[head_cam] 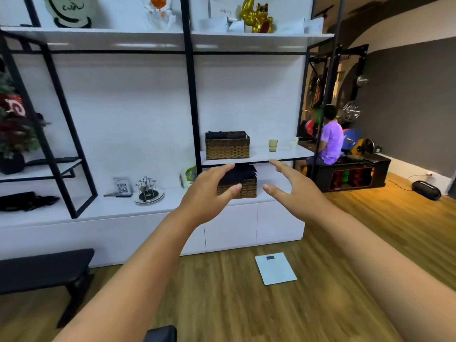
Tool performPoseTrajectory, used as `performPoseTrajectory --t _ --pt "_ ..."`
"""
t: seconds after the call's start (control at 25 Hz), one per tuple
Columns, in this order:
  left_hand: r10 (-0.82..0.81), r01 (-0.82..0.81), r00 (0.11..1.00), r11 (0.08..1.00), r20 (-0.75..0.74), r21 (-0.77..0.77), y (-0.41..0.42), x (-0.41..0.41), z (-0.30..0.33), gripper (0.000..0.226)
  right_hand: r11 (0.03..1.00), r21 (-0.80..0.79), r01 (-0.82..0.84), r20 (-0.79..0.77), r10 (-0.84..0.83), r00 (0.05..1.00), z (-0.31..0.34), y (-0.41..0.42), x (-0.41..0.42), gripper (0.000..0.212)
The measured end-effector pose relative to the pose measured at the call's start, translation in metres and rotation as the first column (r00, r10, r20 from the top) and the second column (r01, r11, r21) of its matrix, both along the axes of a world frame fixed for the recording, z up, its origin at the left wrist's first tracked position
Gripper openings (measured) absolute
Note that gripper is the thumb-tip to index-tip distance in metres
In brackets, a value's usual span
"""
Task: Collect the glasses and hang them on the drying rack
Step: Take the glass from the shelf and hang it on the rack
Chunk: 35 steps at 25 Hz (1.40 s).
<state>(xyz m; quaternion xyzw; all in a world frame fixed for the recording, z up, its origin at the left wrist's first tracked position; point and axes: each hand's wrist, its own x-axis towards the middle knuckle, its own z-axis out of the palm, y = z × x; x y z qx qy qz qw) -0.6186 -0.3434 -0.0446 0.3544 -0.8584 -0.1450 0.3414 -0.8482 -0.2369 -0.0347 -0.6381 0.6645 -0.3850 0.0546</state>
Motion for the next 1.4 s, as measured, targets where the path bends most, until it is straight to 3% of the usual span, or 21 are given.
performPoseTrajectory --t 0.56,1.04,1.4 --pt "0.142 -0.142 0.990 0.990 0.014 0.020 -0.086 -0.177 -0.018 0.061 0.991 0.031 -0.134 -0.004 0.134 0.991 -0.023 -0.112 -0.175 0.069" --pt "0.093 -0.094 0.996 0.996 0.015 0.012 -0.273 -0.300 -0.030 0.062 0.993 0.065 -0.099 0.025 0.097 0.995 -0.027 -0.286 -0.290 0.068" --pt "0.173 -0.175 0.984 0.984 0.045 0.031 -0.383 -0.368 -0.048 0.063 0.981 0.069 -0.182 0.032 0.180 0.983 -0.039 -0.408 -0.367 0.069"
